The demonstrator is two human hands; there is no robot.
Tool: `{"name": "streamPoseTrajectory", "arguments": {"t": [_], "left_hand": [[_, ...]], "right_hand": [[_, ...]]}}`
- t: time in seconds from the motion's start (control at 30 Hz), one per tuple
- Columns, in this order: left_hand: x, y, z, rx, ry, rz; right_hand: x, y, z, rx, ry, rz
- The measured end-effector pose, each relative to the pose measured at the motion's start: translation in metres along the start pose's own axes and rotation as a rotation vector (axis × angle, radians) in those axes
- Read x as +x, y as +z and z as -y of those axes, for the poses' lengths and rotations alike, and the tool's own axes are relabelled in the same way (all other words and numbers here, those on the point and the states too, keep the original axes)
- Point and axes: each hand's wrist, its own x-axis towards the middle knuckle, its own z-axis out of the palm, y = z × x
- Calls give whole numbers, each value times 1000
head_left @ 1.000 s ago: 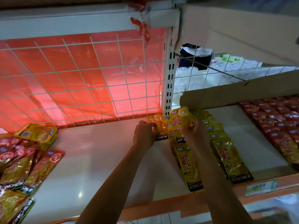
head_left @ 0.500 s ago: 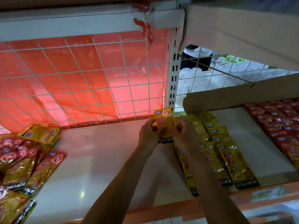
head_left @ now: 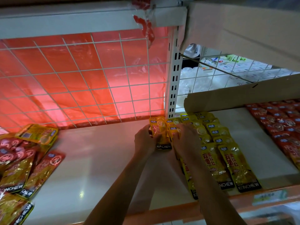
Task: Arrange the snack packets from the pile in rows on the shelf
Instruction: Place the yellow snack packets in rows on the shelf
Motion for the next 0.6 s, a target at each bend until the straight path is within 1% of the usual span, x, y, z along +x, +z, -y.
{"name": "streamPoseTrajectory", "arguments": {"t": [0.23, 0.43, 0.6], "left_hand": [[3, 3, 2, 238, 3, 45], [8, 5, 5, 297, 16, 60], [8, -3, 9, 320, 35, -19]], "right_hand": [[0, 1, 0, -7, 1, 10], [-1, 0, 4, -2, -7, 15], [-4, 9, 19, -15, -36, 4]]}}
